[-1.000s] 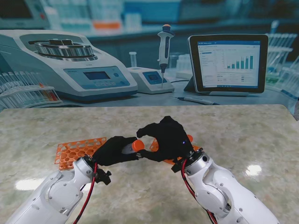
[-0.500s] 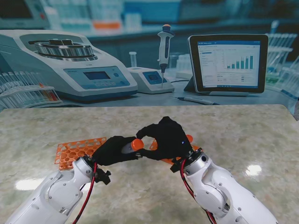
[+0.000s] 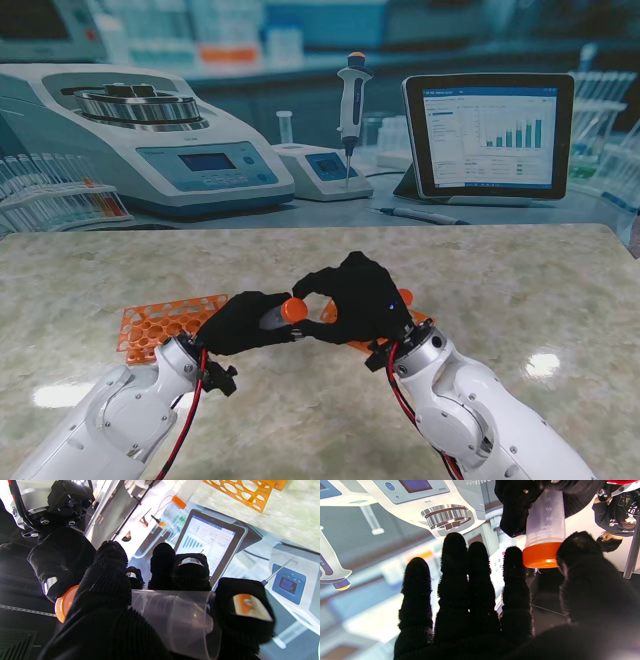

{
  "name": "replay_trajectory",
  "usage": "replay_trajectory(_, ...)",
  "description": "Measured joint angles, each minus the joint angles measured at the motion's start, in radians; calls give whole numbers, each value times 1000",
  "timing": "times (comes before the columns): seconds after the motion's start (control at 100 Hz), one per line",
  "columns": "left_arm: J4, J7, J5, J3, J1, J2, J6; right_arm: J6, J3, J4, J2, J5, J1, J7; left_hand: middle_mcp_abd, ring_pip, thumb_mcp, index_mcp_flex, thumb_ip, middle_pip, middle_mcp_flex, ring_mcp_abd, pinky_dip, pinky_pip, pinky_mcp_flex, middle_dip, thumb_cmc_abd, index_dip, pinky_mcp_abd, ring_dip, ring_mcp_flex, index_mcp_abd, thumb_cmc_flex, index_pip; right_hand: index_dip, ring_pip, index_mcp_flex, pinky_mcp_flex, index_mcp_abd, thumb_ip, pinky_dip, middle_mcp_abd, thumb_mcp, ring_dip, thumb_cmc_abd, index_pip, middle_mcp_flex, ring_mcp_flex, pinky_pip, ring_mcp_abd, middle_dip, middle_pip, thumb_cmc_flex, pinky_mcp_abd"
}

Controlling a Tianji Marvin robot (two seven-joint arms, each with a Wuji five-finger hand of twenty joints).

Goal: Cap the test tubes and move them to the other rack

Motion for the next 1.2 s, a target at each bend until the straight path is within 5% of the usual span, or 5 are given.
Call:
replay_trajectory(0.2, 0, 0, 0, 0, 0, 0, -1, 0, 2, 0, 0, 0, -1, 12, 0, 0, 0, 0, 0, 0, 0, 0, 0, 0, 0, 0, 0, 0, 0, 0, 0, 0, 0, 0, 55, -1, 17, -1, 0, 0, 0, 0, 22, 0, 0, -89, -4, -1, 0, 0, 0, -7, -8, 0)
replay_trajectory(0.39, -2, -1, -1, 0, 0, -1, -3, 2, 10, 0, 2, -7, -5, 31, 0, 0, 0, 0, 0, 0, 0, 0, 0, 0, 0, 0, 0, 0, -1, 0, 0, 0, 0, 0, 114, -2, 18, -34, 10, 55, 0, 0, 76, 0, 0, -210, -46, -10, -1, 0, -27, -51, -44, 0)
replay_trajectory(1.2, -4, -6, -2, 3, 0, -1, -4, 9, 70, -15, 11, -52, -37, 39, 0, 0, 0, 0, 0, 0, 0, 0, 0, 0, 0, 0, 0, 0, -9, 0, 0, -3, 0, 0, 89, -17, -66, -108, 82, 75, 0, 3, 89, -3, -10, -334, -209, -99, -28, 9, -94, -118, -87, 3)
